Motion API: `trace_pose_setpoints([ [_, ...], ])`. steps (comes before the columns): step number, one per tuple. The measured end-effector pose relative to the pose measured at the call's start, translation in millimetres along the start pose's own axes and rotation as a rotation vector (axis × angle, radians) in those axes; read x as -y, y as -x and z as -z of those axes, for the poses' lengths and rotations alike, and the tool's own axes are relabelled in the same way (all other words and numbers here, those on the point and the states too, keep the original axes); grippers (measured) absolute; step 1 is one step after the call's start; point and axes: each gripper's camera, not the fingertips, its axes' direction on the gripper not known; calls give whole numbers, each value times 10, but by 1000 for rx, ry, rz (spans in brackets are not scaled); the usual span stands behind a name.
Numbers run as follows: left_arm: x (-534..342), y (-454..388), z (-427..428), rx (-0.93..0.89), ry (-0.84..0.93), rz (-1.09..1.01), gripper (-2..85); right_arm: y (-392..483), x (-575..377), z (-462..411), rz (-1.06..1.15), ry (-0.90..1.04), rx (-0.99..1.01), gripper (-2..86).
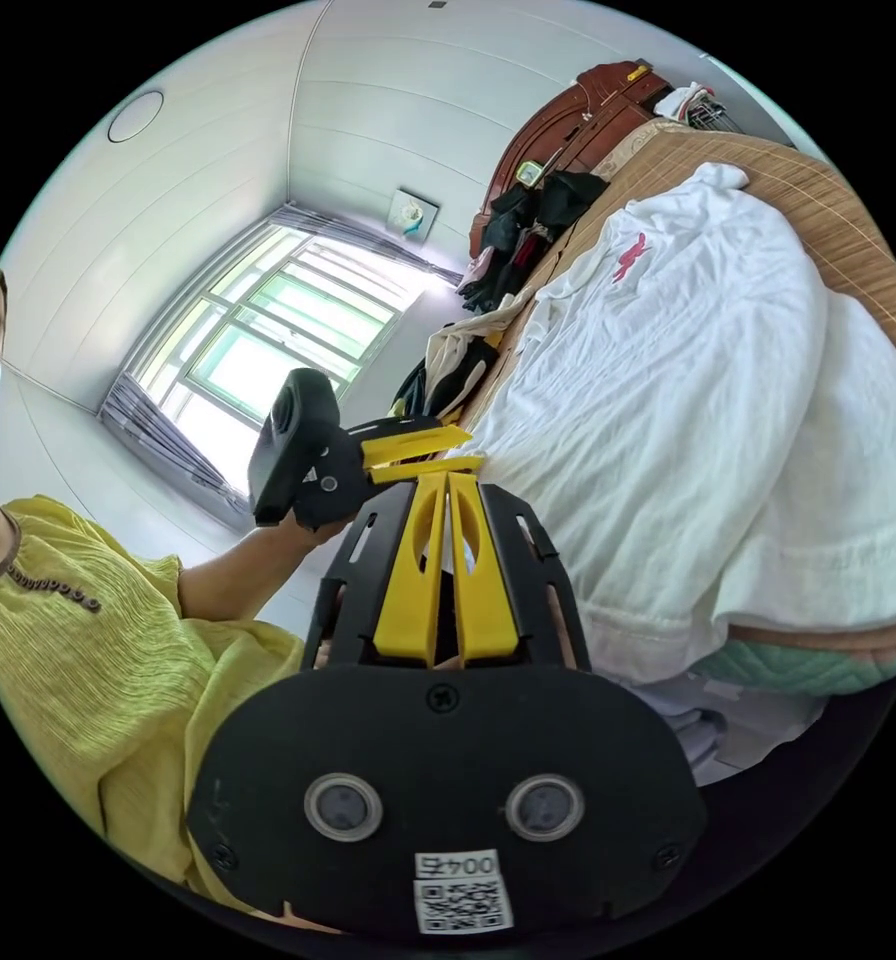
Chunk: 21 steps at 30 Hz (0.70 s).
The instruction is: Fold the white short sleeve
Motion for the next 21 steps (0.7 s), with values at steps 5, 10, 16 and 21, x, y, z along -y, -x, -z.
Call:
trace_pose_setpoints([
  [5,12,181,-62,-94,36,-1,71,155,22,-5,-12,-8,4,-7],
  [10,-72,399,-205,-235,45,-1,43,430,97,-65,-3,-5,-9,-7],
  [16,-801,795,-172,-245,-90,180,21,956,231,-130,21,3,-59,3],
  [21,-2061,1114,-231,-226,-202,428,15,1776,475,16,58,11,-260,72],
])
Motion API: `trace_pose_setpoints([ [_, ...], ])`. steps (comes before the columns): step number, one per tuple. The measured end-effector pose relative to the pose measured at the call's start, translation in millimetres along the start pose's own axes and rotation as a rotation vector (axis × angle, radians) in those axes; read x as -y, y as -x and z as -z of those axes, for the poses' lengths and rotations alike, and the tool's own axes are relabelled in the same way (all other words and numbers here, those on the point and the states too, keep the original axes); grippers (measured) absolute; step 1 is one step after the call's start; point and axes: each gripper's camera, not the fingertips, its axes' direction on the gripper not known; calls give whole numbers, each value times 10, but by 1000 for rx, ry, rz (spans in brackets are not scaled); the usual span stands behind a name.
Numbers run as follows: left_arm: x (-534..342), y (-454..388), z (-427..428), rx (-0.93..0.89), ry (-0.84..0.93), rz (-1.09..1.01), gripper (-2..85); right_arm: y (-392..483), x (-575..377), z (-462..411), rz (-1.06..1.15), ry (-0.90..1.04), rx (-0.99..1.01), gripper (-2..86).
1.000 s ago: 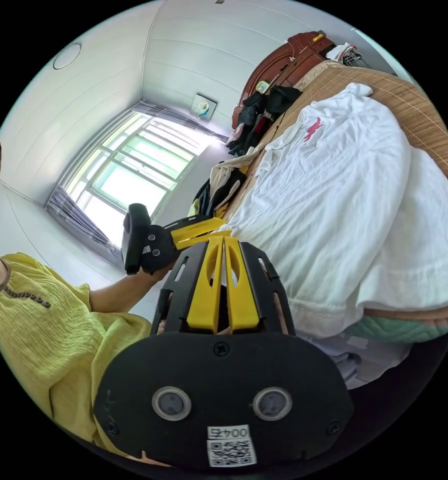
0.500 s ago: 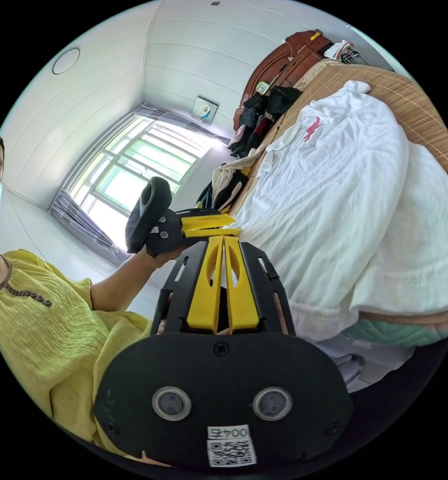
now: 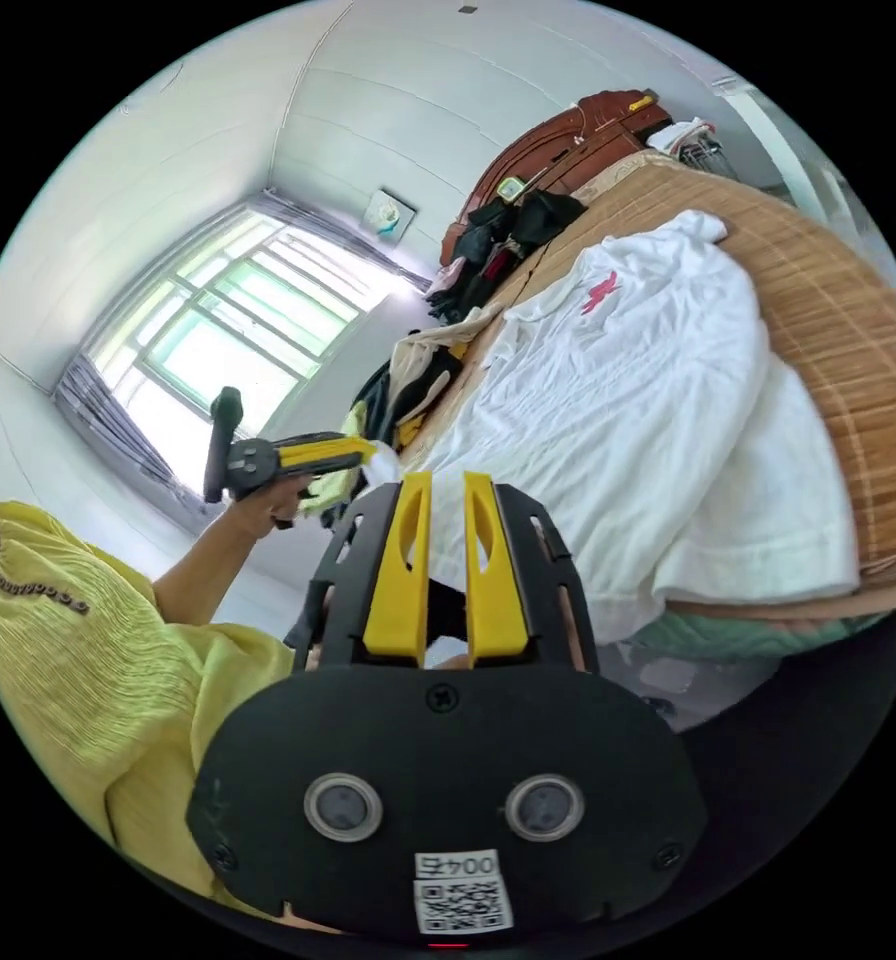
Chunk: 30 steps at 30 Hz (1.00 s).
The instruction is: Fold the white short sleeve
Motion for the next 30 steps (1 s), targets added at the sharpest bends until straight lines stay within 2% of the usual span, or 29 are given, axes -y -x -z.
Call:
trace_pose_setpoints([
  [1,-295,188,-27,-25,-15,68,15,113,28,58,20,12,-59,78],
  [3,-744,436,-165,-89,-32,173,14,574,76,324,133,48,-392,73],
  [5,-1252,654,-429,-197,-77,291,13,816,87,516,168,56,-604,60],
  [7,-1515,735,-650,-232,-74,373,13,985,155,743,155,16,-588,51],
  [10,-1729,702,-897,-249,-55,407,13,1249,374,728,186,121,-743,53],
  [12,-1769,629,-972,-224,-35,376,13,1514,494,593,288,232,-862,54],
  [15,-1807,561,-1026,-189,-29,323,14,1819,590,436,400,336,-934,60],
  [23,-1963,757,-1219,-273,-22,355,16,2475,802,82,652,462,-1056,71],
  [30,-1989,784,-1286,-273,-13,343,15,2910,1041,16,694,415,-1121,61],
])
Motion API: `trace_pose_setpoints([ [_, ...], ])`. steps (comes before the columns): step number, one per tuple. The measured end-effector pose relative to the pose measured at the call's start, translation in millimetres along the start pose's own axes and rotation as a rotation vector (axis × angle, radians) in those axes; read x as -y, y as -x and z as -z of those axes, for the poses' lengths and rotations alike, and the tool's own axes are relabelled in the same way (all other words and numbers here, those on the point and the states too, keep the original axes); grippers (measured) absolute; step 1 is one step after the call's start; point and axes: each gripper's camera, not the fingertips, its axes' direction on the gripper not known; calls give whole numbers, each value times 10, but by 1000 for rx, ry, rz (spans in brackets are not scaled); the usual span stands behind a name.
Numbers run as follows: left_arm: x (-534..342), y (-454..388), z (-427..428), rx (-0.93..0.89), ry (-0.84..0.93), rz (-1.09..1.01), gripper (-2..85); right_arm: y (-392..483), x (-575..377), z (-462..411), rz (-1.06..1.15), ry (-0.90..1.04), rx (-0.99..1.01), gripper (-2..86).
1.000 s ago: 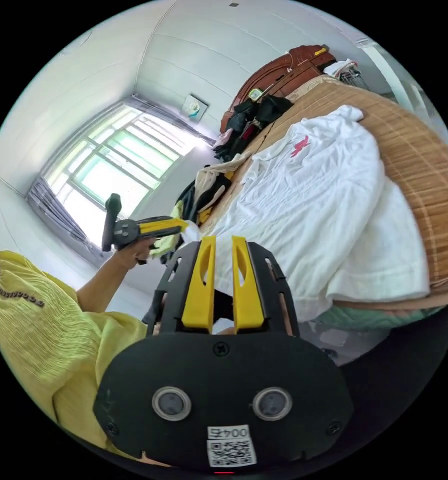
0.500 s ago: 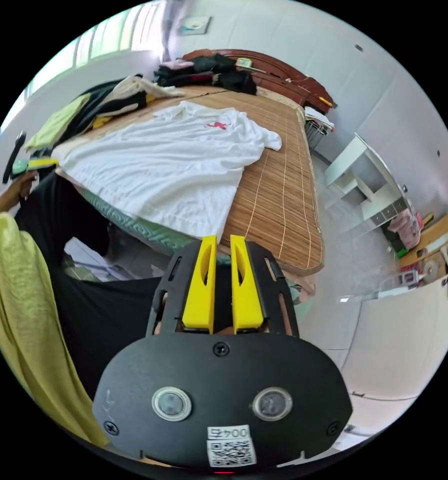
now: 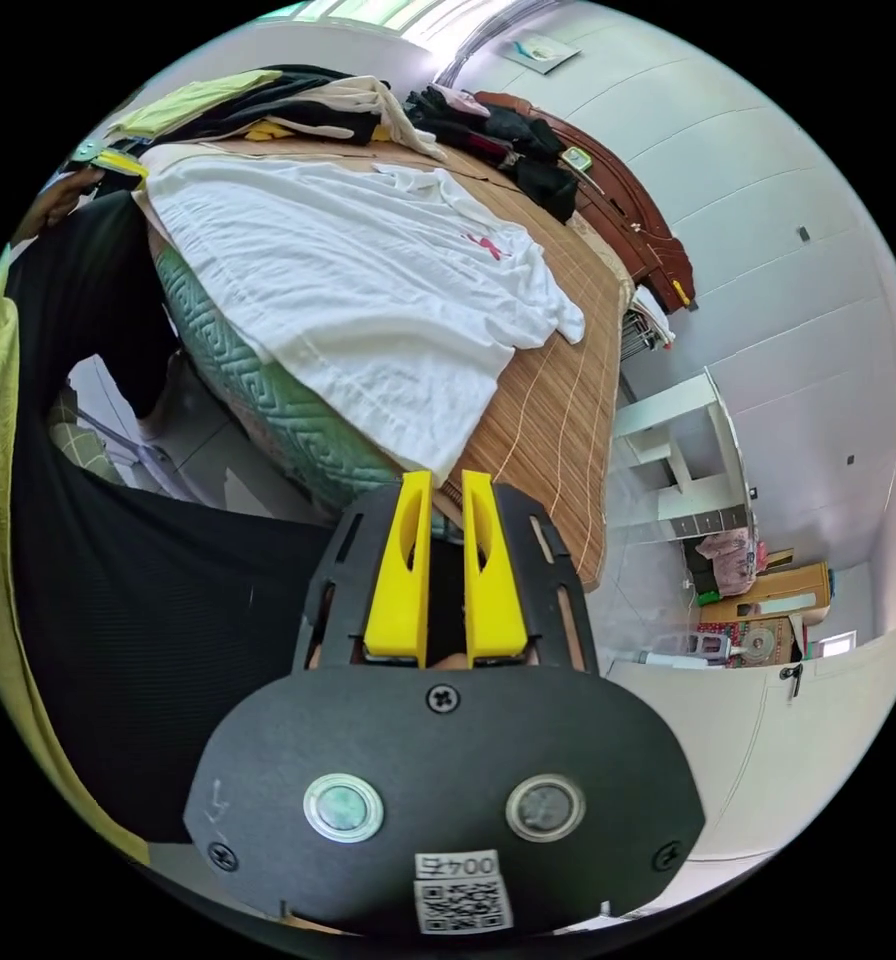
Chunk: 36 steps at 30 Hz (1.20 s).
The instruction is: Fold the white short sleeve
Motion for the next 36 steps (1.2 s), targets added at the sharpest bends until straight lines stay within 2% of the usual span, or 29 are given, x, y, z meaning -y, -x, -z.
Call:
trace_pose_setpoints([
  [9,33,56,-53,-23,12,6,16,-17,259,249,13,-56,-45,50],
  [15,79,19,-74,-24,21,0,18,-297,404,85,-99,23,-32,47],
  [18,119,-47,-83,-1,29,-13,19,-319,420,50,-73,30,-21,27],
  [29,152,-749,-102,351,-15,-208,33,-604,283,-216,-108,30,24,18],
  [36,331,-576,-127,222,18,-151,26,-846,117,-538,-155,42,75,39],
])
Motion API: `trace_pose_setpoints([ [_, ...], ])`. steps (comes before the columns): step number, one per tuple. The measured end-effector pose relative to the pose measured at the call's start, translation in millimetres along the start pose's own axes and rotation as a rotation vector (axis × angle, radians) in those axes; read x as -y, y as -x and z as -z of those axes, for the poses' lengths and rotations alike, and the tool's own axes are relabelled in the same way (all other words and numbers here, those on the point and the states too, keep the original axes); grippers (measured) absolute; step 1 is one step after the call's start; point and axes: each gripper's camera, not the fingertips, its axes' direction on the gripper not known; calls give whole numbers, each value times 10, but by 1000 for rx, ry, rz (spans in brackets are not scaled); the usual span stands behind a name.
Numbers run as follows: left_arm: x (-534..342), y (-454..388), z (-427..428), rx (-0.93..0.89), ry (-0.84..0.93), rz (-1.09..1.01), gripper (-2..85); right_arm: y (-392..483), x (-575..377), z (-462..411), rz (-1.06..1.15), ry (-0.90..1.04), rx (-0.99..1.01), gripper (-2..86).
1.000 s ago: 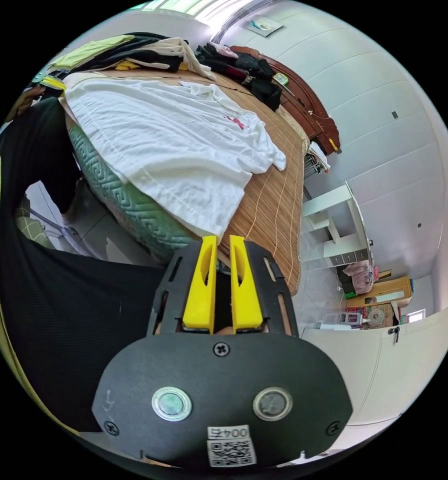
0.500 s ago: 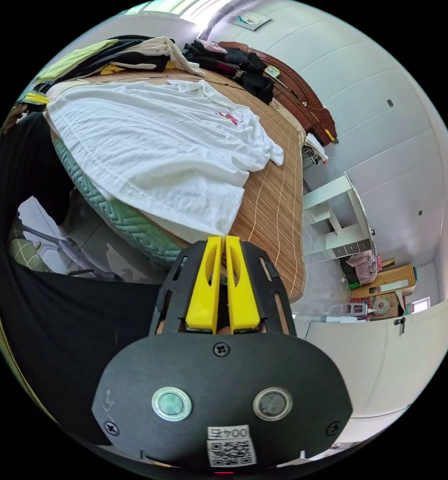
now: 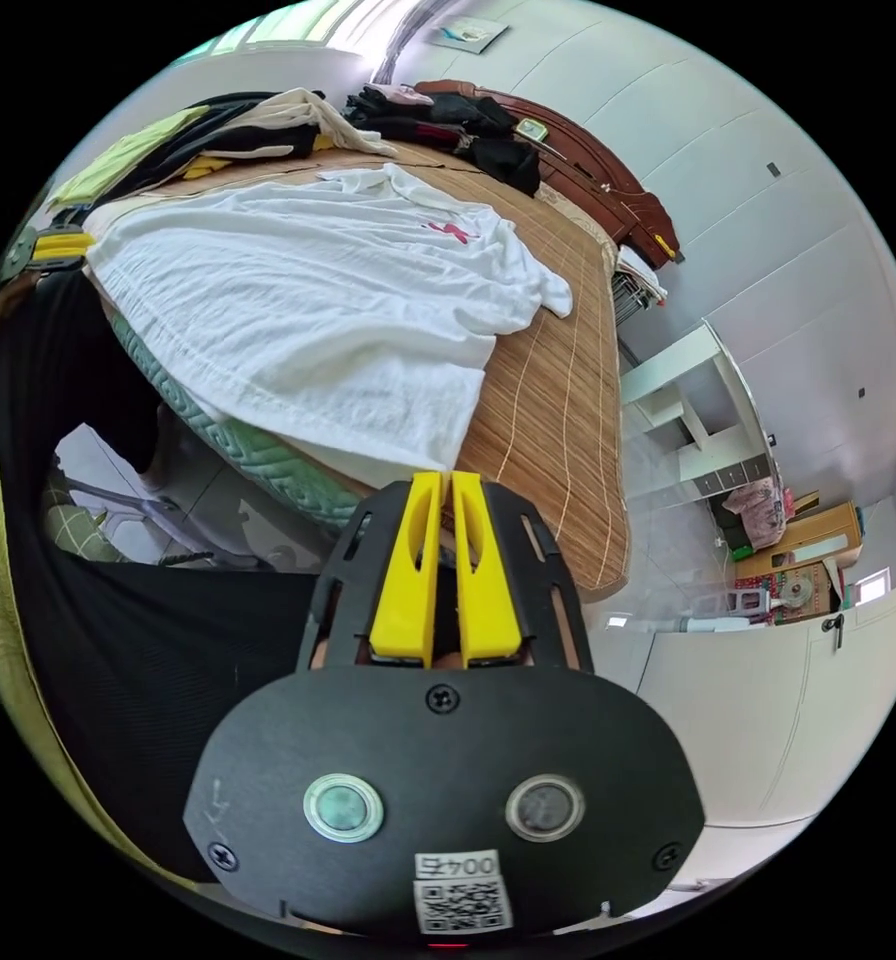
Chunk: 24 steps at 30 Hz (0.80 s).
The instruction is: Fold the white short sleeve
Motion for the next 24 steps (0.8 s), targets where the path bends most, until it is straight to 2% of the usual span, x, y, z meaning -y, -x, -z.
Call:
trace_pose_setpoints([
  [4,127,-61,-36,29,30,-29,22,-293,-36,-192,-96,40,97,45],
  [8,178,-139,-43,70,27,-76,20,-672,-99,-417,-142,72,286,5],
  [12,155,145,-39,-53,-11,22,15,-1075,-358,-365,-100,58,162,-4],
  [14,161,296,-75,-130,-15,63,14,-1183,-537,-514,-83,84,188,-2],
  [18,233,480,-157,-215,1,101,13,-1228,-879,-1124,-170,150,335,32],
  [24,338,401,-177,-145,5,33,13,-1270,-1228,-1629,-329,163,406,97],
])
